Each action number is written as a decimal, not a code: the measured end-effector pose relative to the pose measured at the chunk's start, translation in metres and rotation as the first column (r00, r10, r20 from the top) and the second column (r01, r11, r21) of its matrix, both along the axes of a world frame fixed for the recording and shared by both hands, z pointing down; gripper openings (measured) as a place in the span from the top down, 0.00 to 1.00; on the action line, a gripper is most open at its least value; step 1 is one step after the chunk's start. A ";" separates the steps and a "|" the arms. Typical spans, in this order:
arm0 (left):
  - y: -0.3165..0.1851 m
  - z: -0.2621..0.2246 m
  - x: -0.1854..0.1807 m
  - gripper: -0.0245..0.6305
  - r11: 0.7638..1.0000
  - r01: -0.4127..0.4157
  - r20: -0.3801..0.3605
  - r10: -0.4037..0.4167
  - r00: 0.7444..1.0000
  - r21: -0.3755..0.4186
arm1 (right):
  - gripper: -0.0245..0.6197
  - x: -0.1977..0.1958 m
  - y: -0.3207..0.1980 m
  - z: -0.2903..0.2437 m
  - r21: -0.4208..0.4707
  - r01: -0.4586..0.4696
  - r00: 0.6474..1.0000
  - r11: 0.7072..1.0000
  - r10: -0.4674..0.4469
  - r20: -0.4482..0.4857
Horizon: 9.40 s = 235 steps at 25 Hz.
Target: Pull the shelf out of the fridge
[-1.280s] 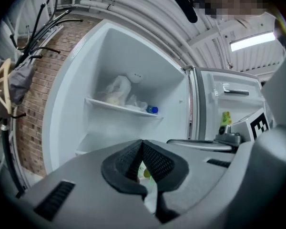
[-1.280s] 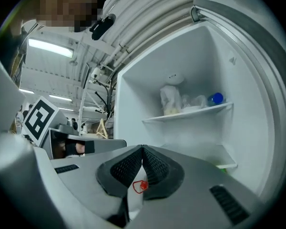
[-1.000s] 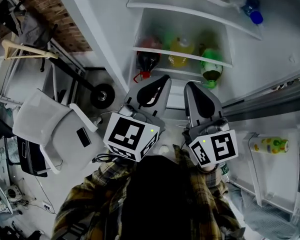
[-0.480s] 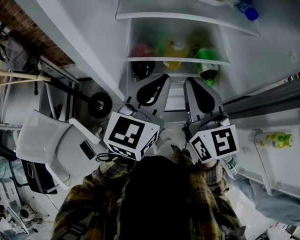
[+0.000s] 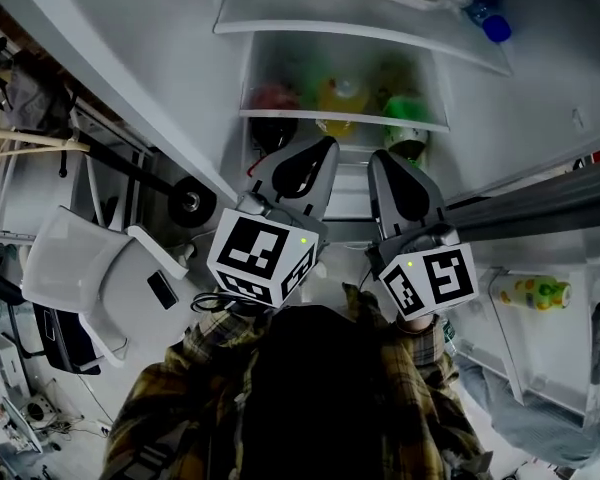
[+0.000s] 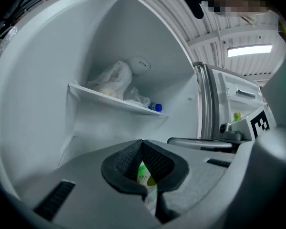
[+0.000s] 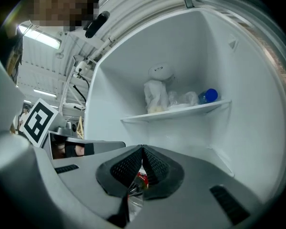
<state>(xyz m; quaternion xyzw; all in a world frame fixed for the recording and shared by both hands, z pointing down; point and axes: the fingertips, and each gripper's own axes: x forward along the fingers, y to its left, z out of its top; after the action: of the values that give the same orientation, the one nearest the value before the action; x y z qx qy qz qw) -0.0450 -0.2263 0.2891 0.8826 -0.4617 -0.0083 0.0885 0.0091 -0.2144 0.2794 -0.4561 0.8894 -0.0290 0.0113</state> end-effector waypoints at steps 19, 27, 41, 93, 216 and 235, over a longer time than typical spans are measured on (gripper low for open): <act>-0.016 0.008 0.005 0.96 0.998 0.062 -0.010 -0.063 0.998 -0.019 | 0.93 0.011 -0.023 0.005 -0.019 0.049 0.998 0.999 -0.049 0.028; -0.023 0.014 -0.001 0.86 0.997 0.068 -0.006 -0.068 0.998 -0.044 | 0.91 0.009 -0.032 0.009 -0.044 0.061 0.997 0.997 -0.059 0.045; -0.040 0.042 0.001 0.70 0.986 0.044 -0.015 -0.047 0.999 -0.161 | 0.73 0.012 -0.052 0.039 -0.177 0.075 0.993 0.981 -0.057 0.101; -0.122 0.126 0.008 0.70 0.871 -0.043 -0.439 -0.204 0.875 -0.490 | 0.73 0.027 -0.130 0.135 -0.503 0.234 0.819 0.832 0.110 0.563; 0.013 0.128 0.015 0.89 0.816 -0.207 -0.697 -0.296 0.653 -0.540 | 0.91 0.032 -0.010 0.136 -0.518 0.480 0.531 0.708 0.235 0.814; 0.044 0.125 0.015 0.89 0.820 -0.215 -0.703 -0.283 0.653 -0.530 | 0.91 0.031 0.021 0.134 -0.522 0.477 0.555 0.707 0.218 0.803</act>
<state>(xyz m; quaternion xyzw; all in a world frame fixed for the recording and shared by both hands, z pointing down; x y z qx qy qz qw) -0.0302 -0.1824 0.4139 0.7187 -0.3793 -0.2380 0.5319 0.0404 -0.1929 0.4130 -0.2828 0.7310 -0.5687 0.2496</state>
